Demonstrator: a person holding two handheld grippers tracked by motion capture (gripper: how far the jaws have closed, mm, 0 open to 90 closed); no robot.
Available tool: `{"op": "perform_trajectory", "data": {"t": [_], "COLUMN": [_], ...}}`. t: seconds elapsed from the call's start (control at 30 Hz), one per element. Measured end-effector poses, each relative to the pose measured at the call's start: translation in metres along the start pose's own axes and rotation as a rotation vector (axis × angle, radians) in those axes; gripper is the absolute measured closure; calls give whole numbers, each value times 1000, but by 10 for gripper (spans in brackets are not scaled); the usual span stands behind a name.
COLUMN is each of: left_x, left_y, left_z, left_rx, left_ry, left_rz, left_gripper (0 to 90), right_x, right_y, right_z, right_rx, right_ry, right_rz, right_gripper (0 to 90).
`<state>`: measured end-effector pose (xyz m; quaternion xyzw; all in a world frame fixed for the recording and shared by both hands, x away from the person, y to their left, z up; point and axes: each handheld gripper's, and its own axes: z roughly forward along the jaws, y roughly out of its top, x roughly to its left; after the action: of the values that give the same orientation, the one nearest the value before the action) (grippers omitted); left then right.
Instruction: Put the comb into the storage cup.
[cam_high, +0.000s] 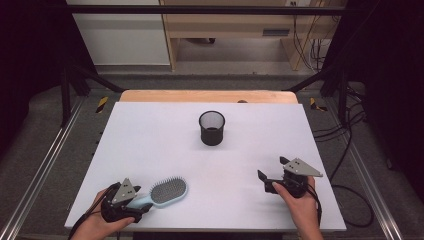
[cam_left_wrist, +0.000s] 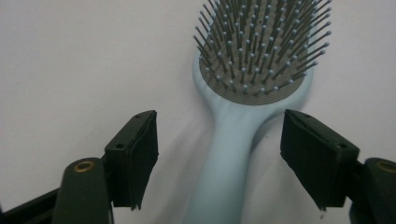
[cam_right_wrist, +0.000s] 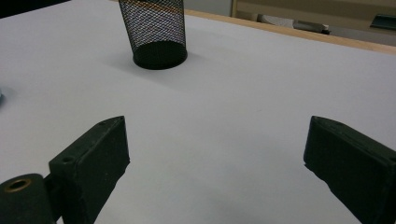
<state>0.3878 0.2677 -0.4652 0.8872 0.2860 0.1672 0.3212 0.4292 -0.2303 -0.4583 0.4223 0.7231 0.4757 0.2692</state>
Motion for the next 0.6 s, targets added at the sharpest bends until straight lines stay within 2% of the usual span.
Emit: {"op": "perform_trajectory", "data": {"t": [0.07,0.17,0.6], "left_x": [0,1,3], "left_y": [0,-1,-1], "left_z": [1,3,4], "left_rx": [7,21,43], "left_ry": [-11,-18,-80], "left_rz": [6,13,24], "left_gripper": [348,389,520], "right_x": [0,0,1], "right_y": [0,0,-1], "right_z": [0,0,2], "right_rx": [-1,1,9], "right_ry": [-1,-1,-1], "right_rz": [0,-1,-7], "right_gripper": [69,69,70]}}
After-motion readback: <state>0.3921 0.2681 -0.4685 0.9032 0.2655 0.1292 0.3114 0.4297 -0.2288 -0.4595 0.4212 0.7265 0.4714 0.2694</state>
